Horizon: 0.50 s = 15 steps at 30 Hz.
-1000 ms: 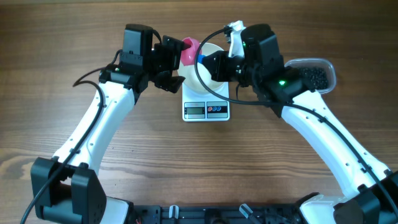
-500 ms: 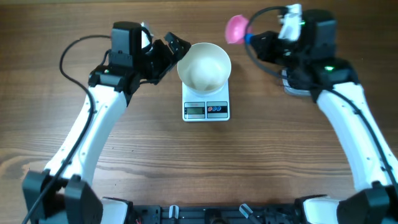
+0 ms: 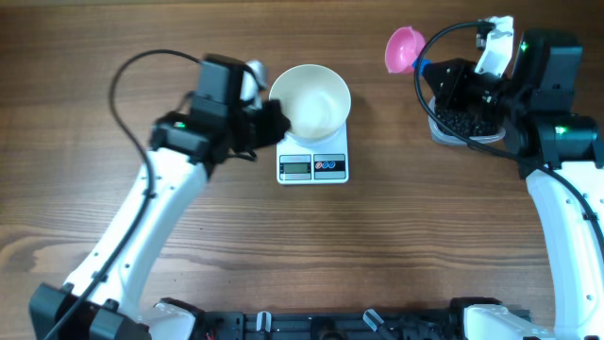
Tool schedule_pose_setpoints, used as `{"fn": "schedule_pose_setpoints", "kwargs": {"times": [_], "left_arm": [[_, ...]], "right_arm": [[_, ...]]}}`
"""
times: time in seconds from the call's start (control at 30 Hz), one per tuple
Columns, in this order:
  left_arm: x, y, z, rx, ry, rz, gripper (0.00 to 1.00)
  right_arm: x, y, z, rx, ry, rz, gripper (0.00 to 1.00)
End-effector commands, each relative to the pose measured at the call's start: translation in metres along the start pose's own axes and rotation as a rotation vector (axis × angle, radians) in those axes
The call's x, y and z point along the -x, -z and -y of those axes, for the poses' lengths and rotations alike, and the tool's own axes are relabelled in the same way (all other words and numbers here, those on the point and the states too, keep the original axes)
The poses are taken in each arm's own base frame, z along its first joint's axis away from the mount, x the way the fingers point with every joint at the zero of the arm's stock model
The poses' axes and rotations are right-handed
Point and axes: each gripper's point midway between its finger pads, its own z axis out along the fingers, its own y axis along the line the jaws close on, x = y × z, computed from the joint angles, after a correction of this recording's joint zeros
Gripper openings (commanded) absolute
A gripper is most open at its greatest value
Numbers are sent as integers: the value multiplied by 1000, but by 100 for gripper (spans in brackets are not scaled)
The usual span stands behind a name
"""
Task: Scoop item into bowl and weigh 150g on scale
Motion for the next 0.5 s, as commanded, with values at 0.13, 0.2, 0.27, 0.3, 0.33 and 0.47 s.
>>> {"fn": "schedule_pose_setpoints", "kwargs": {"times": [0.13,0.2,0.27,0.3,0.33,0.47], "left_arm": [[-56,-57,-5,168,-152,-113,4],[-62,-69,-8,209,-180,-123,4],[-66,-79,-14,258,-202,-124,4],[-69,-84,-17,287,-214,-125,4],[-70,-87,-20,306,-221,-126,4],[-80,-107,-33,364,-294,-164,4]], "right_arm": [[1,2,-1,1,34,1,4],[1,2,-1,-1,33,-2,4],[0,2,-1,-1,32,-3,4],[0,2,-1,-1,32,-4,4],[0,2,0,-2,30,-6,4],[-2,2,2,-13,25,-13,4]]}}
